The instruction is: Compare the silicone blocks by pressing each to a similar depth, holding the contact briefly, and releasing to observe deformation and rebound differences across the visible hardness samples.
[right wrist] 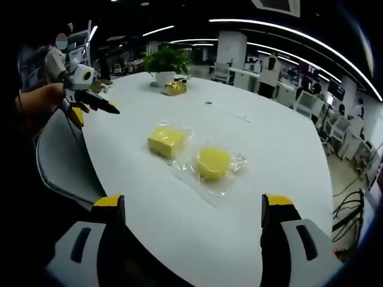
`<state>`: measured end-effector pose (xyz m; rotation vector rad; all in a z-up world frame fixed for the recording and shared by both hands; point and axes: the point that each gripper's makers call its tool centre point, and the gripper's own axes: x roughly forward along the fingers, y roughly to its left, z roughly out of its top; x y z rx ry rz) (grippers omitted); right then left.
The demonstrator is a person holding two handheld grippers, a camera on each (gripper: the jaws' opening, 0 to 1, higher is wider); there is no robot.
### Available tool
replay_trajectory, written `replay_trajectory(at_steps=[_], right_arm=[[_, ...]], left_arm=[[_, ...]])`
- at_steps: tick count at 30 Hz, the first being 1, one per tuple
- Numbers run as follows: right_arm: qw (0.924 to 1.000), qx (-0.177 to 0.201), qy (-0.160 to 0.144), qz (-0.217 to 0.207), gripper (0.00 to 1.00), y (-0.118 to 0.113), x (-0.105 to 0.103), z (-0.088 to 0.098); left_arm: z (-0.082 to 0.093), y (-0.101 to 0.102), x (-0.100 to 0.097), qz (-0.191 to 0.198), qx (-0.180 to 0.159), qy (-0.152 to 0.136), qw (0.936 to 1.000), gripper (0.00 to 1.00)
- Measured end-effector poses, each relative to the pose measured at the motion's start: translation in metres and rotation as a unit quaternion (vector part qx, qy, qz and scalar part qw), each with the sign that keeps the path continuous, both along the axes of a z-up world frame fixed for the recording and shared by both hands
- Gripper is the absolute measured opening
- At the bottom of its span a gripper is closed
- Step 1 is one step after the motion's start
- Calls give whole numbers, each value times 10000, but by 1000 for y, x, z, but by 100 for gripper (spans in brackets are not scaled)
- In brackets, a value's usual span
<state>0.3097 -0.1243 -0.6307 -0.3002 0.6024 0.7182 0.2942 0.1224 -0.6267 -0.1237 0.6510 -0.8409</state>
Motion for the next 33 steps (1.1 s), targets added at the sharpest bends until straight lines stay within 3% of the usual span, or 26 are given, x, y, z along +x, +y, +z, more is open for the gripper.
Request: replay_trajectory(at_steps=[11,14,22,25,27,29,33], right_arm=[[10000,22,-20,-5,83,0,1,1],[10000,14,-17,-5,81,-1,1,1],[10000,10,19,-57,79,-5,2,-1],[10000,8,24,-65,78,-6,2,-1],[9999,45,5,-98,78,-7,3,0],[9999,34,16,-121,77,-9,3,-1],[9998,26,23,-198,76,-14,4,-1]], left_arm=[[-7,4,12,165,-125,197,9996,99],[-13,9,23,347,-112,450,9983,98],[-17,14,59,531,-300,670,9959,93],[-17,14,75,787,-616,895,9910,90],[-19,15,89,1086,-979,1158,9825,87],[-22,17,103,1272,-1196,1244,9768,85],[-40,21,118,1364,-1050,1386,9753,81]])
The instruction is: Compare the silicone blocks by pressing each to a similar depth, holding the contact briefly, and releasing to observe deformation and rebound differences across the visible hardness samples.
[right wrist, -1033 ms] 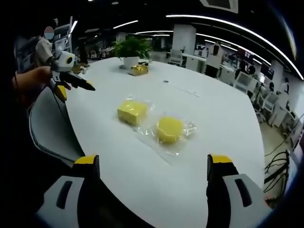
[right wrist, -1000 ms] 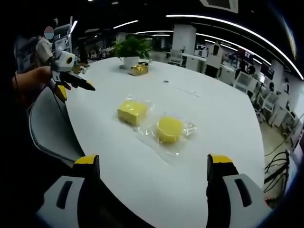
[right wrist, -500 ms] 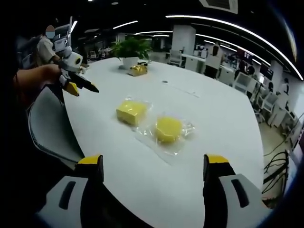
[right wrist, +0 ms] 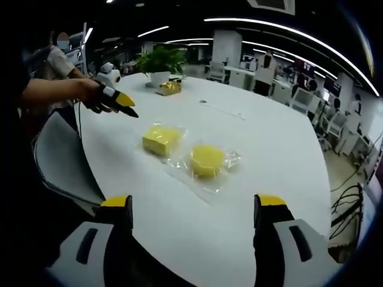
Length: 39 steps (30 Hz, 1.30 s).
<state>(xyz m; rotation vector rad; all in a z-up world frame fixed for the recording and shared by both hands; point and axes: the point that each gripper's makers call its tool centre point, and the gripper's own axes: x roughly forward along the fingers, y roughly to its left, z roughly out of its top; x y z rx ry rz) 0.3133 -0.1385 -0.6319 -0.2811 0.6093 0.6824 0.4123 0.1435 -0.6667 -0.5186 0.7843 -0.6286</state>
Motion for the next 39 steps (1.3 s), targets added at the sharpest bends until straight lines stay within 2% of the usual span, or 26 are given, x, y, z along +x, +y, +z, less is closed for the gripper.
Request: replay_trajectory(at_steps=[2,4,5,8,10,16,17,18,19,21,22,25,29,37,39], right_arm=[[10000,-11,43,25,76,-1,-3,-1],[9999,89,7,114,75,1,-6,2],[9998,111,-12,165,75,3,-8,3],[9997,77,-11,211,74,4,-10,3],[9998,19,11,198,73,1,-13,1],[9999,23,139,34,72,-12,-18,-3],[9998,53,171,28,71,-12,-20,-3],[9998,152,111,108,70,-10,-23,1],[9996,216,63,173,70,-8,-26,4],[9996,202,75,201,70,-8,-29,5],[9996,147,90,206,70,-9,-29,4],[9997,102,74,208,69,-12,-29,4],[9998,68,120,142,68,-15,-27,2],[9999,27,82,131,69,-13,-24,3],[9996,252,120,-33,72,-14,-22,7]], left_arm=[[-9,-1,7,23,-42,52,10000,79],[-19,-5,11,178,-376,437,9982,72],[-21,-6,15,263,-501,510,9971,69],[-30,-6,31,538,-636,497,9953,61],[-33,-8,38,776,-892,678,9907,59],[-52,-12,44,804,-990,995,9868,48],[-53,-11,45,848,-1099,1067,9846,42],[-57,-7,47,1049,-1146,1215,9804,37],[-56,-5,52,1242,-1333,1244,9754,33],[-51,-9,55,1336,-1647,1178,9701,33],[-51,-10,54,1375,-1703,1238,9679,33],[-53,-20,47,1104,-1668,1289,9713,30],[-55,-23,45,1001,-1655,1290,9726,26],[-55,-18,51,1214,-1779,1287,9680,14],[-56,-18,50,1201,-1731,1264,9693,11]])
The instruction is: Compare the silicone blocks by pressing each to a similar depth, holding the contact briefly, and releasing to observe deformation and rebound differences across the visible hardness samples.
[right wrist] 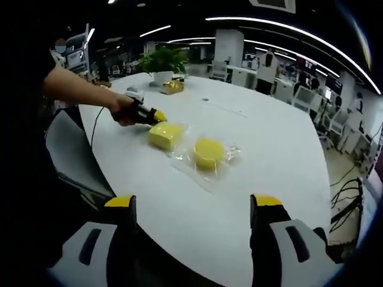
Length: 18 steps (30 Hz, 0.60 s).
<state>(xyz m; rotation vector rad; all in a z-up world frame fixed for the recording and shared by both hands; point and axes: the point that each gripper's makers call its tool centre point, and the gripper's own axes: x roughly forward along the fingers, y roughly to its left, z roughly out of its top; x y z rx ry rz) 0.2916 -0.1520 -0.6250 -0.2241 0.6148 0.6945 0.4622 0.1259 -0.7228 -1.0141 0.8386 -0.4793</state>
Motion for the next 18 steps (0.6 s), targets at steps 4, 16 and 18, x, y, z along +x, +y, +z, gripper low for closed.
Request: replay_trajectory(at_steps=[4,16,18], right_arm=[[9999,133,5,-110,70,-3,2,2],[9998,150,21,-148,69,-3,-3,0],[9998,128,31,-133,68,-3,-5,-1]], left_arm=[[1,0,0,8,-68,-70,10000,5],[29,-14,-1,-670,570,-1079,9903,0],[40,-16,-2,-835,660,-1352,9851,0]])
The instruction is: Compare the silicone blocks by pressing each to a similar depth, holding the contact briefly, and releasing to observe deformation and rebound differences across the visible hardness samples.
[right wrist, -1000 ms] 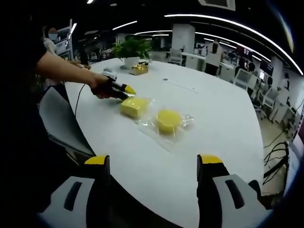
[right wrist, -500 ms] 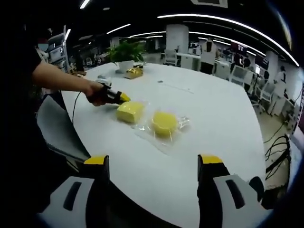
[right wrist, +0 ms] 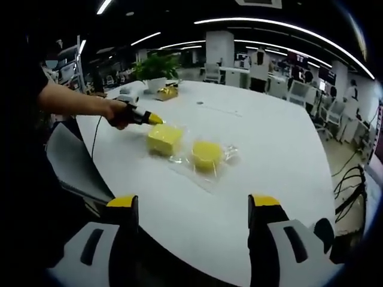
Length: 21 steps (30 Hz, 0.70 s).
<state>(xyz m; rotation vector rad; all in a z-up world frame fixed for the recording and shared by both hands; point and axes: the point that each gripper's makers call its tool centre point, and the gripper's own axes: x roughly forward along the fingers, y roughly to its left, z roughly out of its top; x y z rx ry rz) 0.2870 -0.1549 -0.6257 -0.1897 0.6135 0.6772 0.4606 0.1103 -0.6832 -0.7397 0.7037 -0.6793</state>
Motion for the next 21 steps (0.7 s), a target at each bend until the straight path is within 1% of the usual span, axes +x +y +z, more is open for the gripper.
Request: replay_trajectory(at_steps=[1,2,3,5,6,7,9,10,11,12,13,14,15,16,17,18,20,21], right_arm=[[10000,-18,2,7,68,0,-1,0],[10000,-29,-8,8,68,0,-1,0],[10000,-20,-35,12,68,0,-1,1],[10000,6,-54,4,67,2,-1,2],[10000,15,-61,1,67,2,-1,3],[10000,34,-92,-3,67,3,-1,4],[9999,60,-121,43,68,5,-1,5],[9999,50,-113,70,67,6,-2,5],[9999,20,-108,98,67,7,-3,5],[9998,-15,-107,140,66,7,-4,4],[9998,-23,-89,155,65,7,-4,3],[9999,-19,-73,153,65,7,-6,3],[9998,4,-63,161,65,8,-7,3],[9998,18,-67,177,65,8,-9,4],[9998,16,-80,187,65,8,-10,4],[9998,-1,-92,196,65,8,-10,4],[9997,-39,-84,243,65,8,-12,4],[9996,-45,-110,269,65,9,-13,5]], left_arm=[[2,0,0,-18,15,-58,10000,0],[10,-1,0,-29,4,-163,9999,0],[16,-1,-1,-16,-4,-201,9998,0],[34,-5,-3,8,-171,-513,9985,0],[43,-9,-9,-78,-240,-654,9975,0],[50,-12,-14,-158,-206,-732,9970,0],[59,-15,-19,-348,-48,-983,9945,0],[63,-13,-20,-463,311,-1319,9897,0],[65,-10,-19,-473,607,-1507,9856,0],[66,-5,-19,-457,828,-1533,9836,0],[69,-4,-18,-425,892,-1583,9824,0],[75,-5,-19,-468,873,-1674,9809,0],[79,-5,-20,-541,915,-1782,9782,0],[84,-6,-23,-638,1028,-1835,9755,0],[85,-3,-23,-686,1346,-1990,9683,0],[87,-4,-26,-1016,1885,-2380,9474,0],[90,-5,-29,-1176,2292,-2461,9344,0],[96,-9,-31,-1278,2256,-2570,9310,0]])
